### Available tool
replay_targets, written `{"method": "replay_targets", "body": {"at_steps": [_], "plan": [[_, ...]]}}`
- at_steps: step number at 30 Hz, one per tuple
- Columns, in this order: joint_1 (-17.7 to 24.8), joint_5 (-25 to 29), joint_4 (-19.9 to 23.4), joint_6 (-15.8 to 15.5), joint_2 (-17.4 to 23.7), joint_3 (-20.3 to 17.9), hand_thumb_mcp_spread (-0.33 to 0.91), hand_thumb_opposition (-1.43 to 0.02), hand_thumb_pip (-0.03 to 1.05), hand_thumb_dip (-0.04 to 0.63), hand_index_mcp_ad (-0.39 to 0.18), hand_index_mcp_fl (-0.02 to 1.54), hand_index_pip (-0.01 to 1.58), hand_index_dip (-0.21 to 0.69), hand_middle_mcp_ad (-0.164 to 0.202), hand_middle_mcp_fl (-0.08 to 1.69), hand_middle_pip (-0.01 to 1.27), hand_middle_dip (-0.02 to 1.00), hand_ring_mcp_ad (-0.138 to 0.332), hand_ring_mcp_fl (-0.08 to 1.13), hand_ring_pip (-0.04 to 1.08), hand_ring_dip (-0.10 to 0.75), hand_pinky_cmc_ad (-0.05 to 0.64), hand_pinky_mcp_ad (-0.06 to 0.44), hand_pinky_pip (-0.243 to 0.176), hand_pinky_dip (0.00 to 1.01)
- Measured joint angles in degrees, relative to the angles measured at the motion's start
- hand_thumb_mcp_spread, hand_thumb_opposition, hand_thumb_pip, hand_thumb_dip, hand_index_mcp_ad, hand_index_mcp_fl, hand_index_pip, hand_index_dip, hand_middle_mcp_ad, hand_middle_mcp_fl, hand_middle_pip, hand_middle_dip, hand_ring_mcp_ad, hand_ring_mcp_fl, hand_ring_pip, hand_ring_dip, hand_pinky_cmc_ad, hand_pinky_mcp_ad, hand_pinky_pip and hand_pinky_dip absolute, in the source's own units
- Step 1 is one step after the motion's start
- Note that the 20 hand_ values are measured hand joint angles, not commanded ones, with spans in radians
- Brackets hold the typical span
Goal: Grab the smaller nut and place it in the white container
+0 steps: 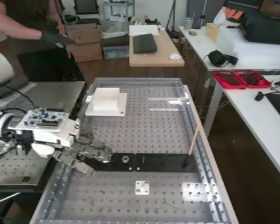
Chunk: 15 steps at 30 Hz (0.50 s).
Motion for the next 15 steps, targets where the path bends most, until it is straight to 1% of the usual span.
{"method": "replay_targets", "body": {"at_steps": [4,6,9,15], "plan": [[-0.16,0.63,0.82,0.59,-0.71,-0.22,0.42,-0.86,0.76,0.269,-0.127,0.01,1.46,0.302,0.068,0.14,0.13,0.25,0.131,0.0,0.09,0.138,0.367,0.302,0.003,0.19],[-0.37,0.89,1.58,0.87,-1.04,-0.43,0.42,-0.86,0.76,0.269,-0.12,0.01,1.46,0.302,0.072,0.14,0.13,0.25,0.131,0.0,0.09,0.138,0.367,0.302,0.003,0.19],[-0.6,1.13,2.31,1.06,-1.37,-0.67,0.42,-0.86,0.76,0.269,-0.12,0.01,1.46,0.302,0.072,0.14,0.13,0.25,0.131,0.0,0.09,0.138,0.346,0.302,0.003,0.19],[-1.28,0.9,4.12,1.37,-2.36,-0.98,0.42,-0.86,0.76,0.269,-0.117,0.0,1.48,0.298,0.072,0.14,0.13,0.25,0.131,0.0,0.09,0.138,0.346,0.302,0.003,0.19]]}}
